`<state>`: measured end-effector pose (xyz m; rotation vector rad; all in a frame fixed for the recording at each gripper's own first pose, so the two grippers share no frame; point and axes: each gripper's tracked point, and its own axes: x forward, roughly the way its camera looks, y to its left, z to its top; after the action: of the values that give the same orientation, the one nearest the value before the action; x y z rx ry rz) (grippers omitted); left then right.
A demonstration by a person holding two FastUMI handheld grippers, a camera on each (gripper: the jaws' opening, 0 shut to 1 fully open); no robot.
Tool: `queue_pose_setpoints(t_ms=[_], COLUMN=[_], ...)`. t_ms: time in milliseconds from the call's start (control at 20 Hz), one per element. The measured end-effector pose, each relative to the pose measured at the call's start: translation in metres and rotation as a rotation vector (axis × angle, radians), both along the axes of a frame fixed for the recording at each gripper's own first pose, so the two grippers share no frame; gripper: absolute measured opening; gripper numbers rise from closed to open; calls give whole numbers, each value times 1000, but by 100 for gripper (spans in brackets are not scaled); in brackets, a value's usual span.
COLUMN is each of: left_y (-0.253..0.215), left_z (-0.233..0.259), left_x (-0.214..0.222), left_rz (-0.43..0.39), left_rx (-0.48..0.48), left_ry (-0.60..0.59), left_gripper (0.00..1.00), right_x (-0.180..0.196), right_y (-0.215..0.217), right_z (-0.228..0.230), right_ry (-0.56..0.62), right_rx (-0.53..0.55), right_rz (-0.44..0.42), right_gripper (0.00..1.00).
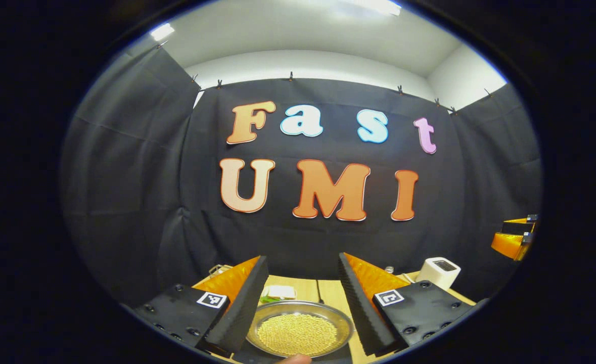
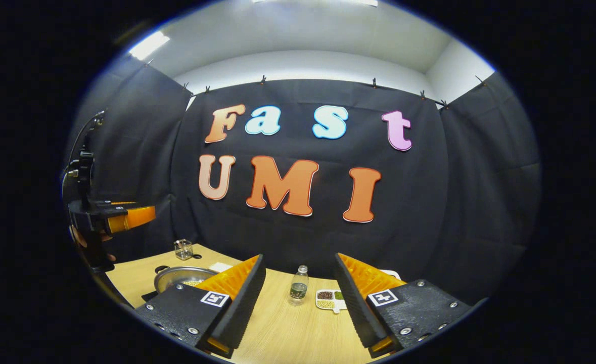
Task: First push the handle of the pot to place it horizontally, then grasp the pot with both hands and set it on the induction cooktop.
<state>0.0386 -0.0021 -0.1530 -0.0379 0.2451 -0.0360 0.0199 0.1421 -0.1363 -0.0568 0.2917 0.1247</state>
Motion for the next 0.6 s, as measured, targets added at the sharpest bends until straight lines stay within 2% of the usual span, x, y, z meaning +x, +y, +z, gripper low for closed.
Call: queue_pose_setpoints(t_ms=[200,300,400,450,500,550,600], left_y=[-3,6,9,9,10,11,13], left_z=[37,54,76,87,99,111,121], left_x=[-6,-10,-14,-16,-20,-25,-30], left_rz=[2,18,30,29,32,38,47], left_rx=[-78,-83,-74,-62,-44,-19,7], left_ry=[-55,-79,-108,-126,-145,-165,-186], left_gripper=[94,90,91,87,91,94,92], right_x=[4,6,7,7,7,7,6], right_y=[-27,-39,-41,-42,-45,-47,-48], right_z=[49,71,94,105,113,121,130], right_ry=[-106,-133,-176,-199,-223,-248,-272], right_rx=[17,30,13,0,-13,-21,-23], right_rz=[-12,-22,-4,-5,-13,-21,-25], right_gripper=[87,87,87,88,90,93,97])
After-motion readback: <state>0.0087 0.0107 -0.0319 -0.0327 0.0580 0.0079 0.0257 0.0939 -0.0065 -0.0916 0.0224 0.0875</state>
